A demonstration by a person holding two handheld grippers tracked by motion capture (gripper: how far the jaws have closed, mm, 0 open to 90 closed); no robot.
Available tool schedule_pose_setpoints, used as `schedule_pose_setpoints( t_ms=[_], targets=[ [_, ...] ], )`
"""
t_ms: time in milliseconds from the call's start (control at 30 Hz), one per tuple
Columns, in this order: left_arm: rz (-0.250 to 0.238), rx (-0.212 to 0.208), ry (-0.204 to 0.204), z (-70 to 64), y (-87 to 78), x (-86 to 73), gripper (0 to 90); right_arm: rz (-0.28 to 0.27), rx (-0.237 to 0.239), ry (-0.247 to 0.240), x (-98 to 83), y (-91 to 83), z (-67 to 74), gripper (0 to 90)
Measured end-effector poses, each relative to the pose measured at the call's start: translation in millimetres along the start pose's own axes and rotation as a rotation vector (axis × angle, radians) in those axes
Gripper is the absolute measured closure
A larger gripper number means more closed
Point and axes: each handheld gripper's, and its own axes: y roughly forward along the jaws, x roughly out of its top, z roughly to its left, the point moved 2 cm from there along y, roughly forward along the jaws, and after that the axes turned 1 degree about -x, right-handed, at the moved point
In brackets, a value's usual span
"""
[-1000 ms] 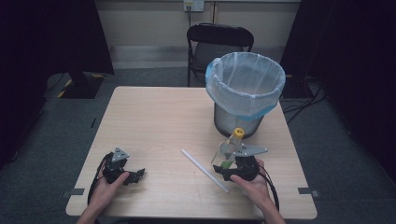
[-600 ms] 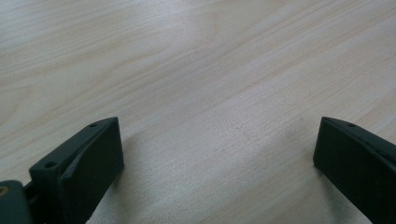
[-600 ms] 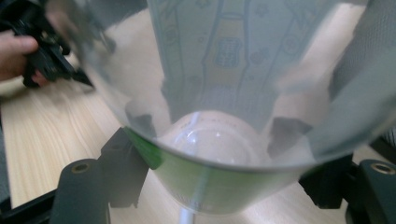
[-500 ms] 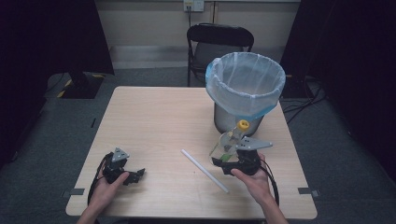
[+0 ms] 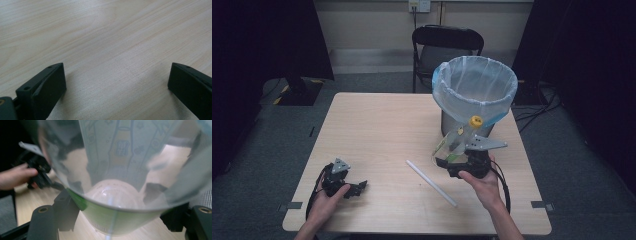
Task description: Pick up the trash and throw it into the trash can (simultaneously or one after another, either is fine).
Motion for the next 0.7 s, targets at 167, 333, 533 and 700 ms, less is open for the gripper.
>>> schedule_pose_setpoints(
  t_ms=[167, 333, 533, 700],
  targets=[
    [0.0, 0.0, 0.0, 0.0, 0.0, 0.0, 1.1, -0.041, 0.011, -0.009, 16.2, -7.0, 1.9, 27.9],
    [0.0, 0.0, 0.0, 0.0, 0.0, 0.0, 1.1, -0.062, 0.018, -0.013, 26.7, -9.0, 3.0, 27.8],
    [0.0, 0.0, 0.0, 0.0, 0.0, 0.0, 1.1, -0.101, 0.035, -0.025, 43.7, -9.9, 5.6, 27.8],
    [0.0, 0.0, 0.001, 0.0, 0.0, 0.0, 1.1, -0.14, 0.044, -0.037, 59.1, -12.7, 8.2, 27.8]
  ],
)
